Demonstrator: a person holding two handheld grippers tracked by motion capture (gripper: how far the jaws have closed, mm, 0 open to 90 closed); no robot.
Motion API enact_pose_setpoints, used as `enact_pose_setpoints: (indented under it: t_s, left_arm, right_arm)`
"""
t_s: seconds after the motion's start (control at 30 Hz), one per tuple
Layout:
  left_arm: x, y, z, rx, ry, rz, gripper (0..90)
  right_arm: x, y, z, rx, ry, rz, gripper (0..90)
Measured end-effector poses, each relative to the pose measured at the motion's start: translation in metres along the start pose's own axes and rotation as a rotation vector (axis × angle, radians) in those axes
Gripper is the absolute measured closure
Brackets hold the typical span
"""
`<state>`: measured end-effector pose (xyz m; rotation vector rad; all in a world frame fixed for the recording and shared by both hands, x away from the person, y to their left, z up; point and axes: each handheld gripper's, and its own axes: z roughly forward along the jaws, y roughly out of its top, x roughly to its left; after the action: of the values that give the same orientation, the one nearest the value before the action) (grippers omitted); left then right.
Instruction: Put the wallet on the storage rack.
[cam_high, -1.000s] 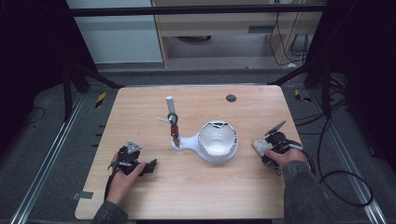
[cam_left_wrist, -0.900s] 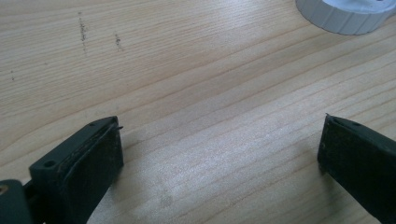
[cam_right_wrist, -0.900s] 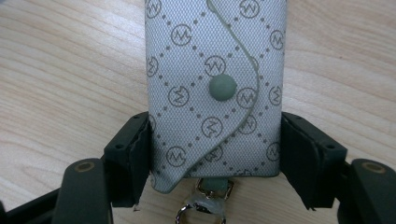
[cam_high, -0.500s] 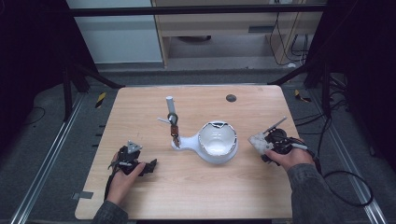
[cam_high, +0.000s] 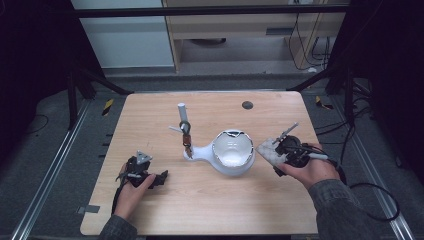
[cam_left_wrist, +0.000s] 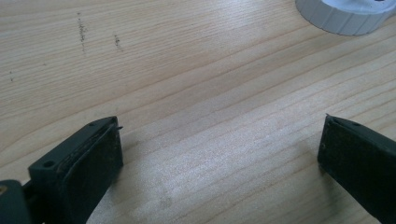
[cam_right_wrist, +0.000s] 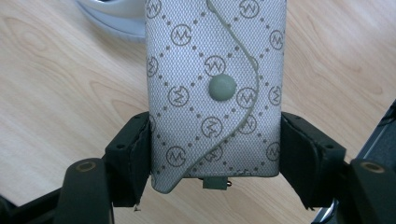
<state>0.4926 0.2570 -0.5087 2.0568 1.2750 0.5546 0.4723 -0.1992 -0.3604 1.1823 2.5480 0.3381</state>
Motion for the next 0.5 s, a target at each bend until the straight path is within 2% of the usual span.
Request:
enact_pose_setpoints:
  t_s: [0.2,0.5]
  left_arm:
    - [0.000,0.000,0.000,0.000,-0.001,0.005,0.0]
    - [0.001,0.000,0.000,0.000,-0.002,0.004,0.0]
  right_arm:
    - [0.010,0.009,-0.009,-0.010,-0.004,-0.039,31.3]
    - [0.025,0.020,-0.008,-0.007,0.007,-0.089,31.5]
